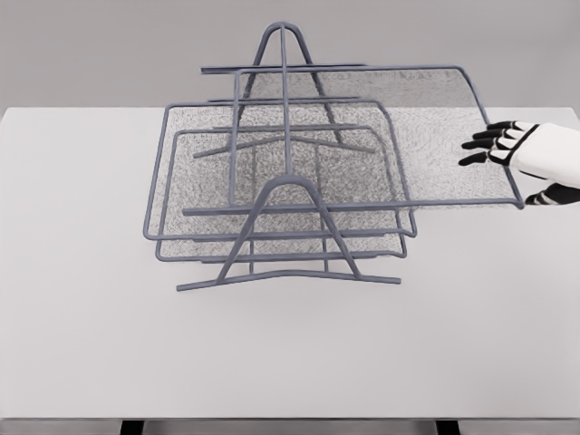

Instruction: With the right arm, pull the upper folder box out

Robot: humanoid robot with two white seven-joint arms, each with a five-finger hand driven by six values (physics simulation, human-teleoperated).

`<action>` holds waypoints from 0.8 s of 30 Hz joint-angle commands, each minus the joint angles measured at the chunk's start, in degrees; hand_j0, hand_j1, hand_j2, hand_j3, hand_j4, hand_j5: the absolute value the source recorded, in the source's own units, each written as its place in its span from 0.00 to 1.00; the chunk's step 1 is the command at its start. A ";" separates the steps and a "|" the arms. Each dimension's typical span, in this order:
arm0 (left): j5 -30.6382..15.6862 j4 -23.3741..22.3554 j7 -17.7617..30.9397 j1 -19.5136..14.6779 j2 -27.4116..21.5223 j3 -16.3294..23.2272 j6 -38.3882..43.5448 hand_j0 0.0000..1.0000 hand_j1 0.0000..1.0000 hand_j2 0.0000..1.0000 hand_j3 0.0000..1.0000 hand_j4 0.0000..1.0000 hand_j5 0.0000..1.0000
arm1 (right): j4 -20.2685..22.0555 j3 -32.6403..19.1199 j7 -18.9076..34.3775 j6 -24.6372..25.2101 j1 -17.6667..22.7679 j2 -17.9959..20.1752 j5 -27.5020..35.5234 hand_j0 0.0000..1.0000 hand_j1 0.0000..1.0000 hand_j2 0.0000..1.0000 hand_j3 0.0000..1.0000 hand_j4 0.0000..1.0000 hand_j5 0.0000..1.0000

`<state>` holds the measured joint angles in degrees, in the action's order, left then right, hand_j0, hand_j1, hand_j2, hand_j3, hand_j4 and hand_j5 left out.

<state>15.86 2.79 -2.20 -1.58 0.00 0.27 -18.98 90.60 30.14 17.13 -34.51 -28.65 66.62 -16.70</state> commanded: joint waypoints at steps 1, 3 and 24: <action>-0.04 0.02 0.00 0.09 0.00 -0.01 0.00 1.00 1.00 1.00 1.00 1.00 1.00 | -0.43 0.19 0.01 -0.49 0.00 0.96 -4.13 1.00 1.00 1.00 1.00 1.00 1.00; -0.04 0.02 0.00 0.00 0.00 -0.01 0.00 1.00 1.00 1.00 1.00 1.00 1.00 | -0.52 0.19 -0.07 -0.49 -0.09 1.49 -4.13 1.00 1.00 1.00 1.00 1.00 1.00; -0.04 0.02 0.00 0.09 0.00 -0.01 0.00 1.00 1.00 1.00 1.00 1.00 1.00 | 0.19 -5.61 -0.34 -0.49 -0.18 4.66 -3.78 1.00 1.00 1.00 1.00 1.00 1.00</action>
<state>15.86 2.78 -2.20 -1.49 0.00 0.29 -18.99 90.73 24.80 16.81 -35.08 -28.83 71.06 -20.76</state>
